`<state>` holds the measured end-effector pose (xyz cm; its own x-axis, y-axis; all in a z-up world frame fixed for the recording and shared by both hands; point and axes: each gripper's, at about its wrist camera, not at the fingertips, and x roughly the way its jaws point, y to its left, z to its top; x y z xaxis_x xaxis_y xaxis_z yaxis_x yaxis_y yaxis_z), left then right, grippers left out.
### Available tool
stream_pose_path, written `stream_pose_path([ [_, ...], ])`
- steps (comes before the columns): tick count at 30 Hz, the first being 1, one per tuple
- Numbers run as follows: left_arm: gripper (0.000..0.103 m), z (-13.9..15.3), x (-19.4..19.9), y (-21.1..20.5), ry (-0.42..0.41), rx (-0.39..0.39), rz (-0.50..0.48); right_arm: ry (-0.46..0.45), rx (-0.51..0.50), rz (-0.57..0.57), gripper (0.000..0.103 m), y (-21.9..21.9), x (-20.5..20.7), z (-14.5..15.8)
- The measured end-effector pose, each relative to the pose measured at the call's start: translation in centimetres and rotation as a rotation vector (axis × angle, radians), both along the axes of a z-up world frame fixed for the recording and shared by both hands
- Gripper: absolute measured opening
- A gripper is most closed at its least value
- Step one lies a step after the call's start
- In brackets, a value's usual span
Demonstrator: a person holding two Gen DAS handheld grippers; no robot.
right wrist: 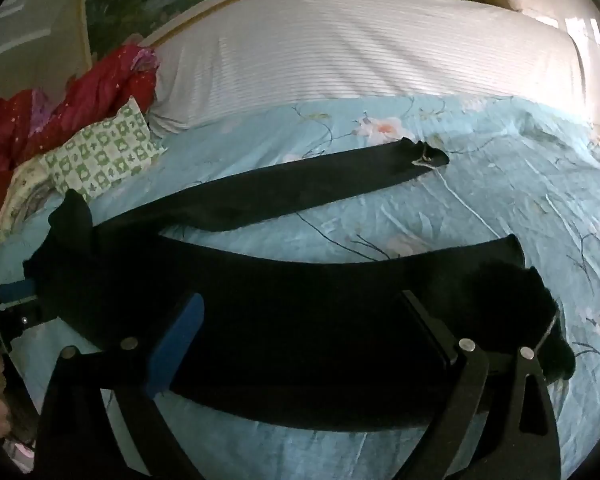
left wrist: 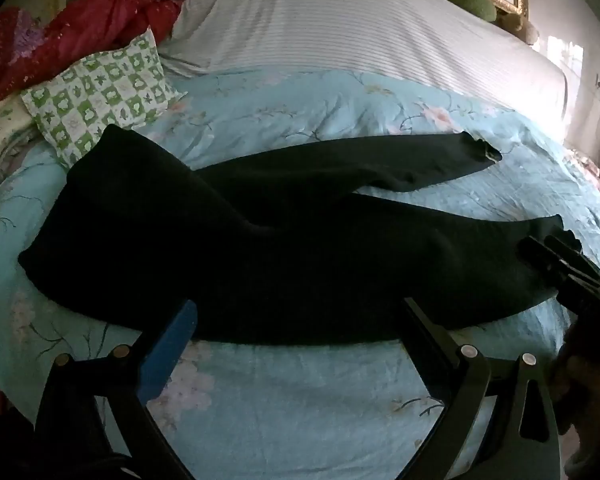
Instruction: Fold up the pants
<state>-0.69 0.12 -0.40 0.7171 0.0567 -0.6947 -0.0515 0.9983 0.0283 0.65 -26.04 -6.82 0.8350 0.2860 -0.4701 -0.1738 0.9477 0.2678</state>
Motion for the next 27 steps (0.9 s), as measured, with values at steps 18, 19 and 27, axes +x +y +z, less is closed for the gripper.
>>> stream_pose_path([
  [18, 0.099, -0.5, -0.5, 0.2, -0.015, 0.008, 0.02, -0.037, -0.079, 0.053, 0.096, 4.9, -0.5, 1.3],
  [19, 0.099, -0.6, -0.5, 0.2, -0.014, 0.008, 0.021, -0.037, -0.077, 0.052, 0.096, 4.9, -0.5, 1.3],
  [27, 0.099, -0.5, -0.4, 0.0, -0.024, 0.028, 0.011, -0.043, -0.067, 0.053, 0.096, 4.9, -0.6, 1.4],
])
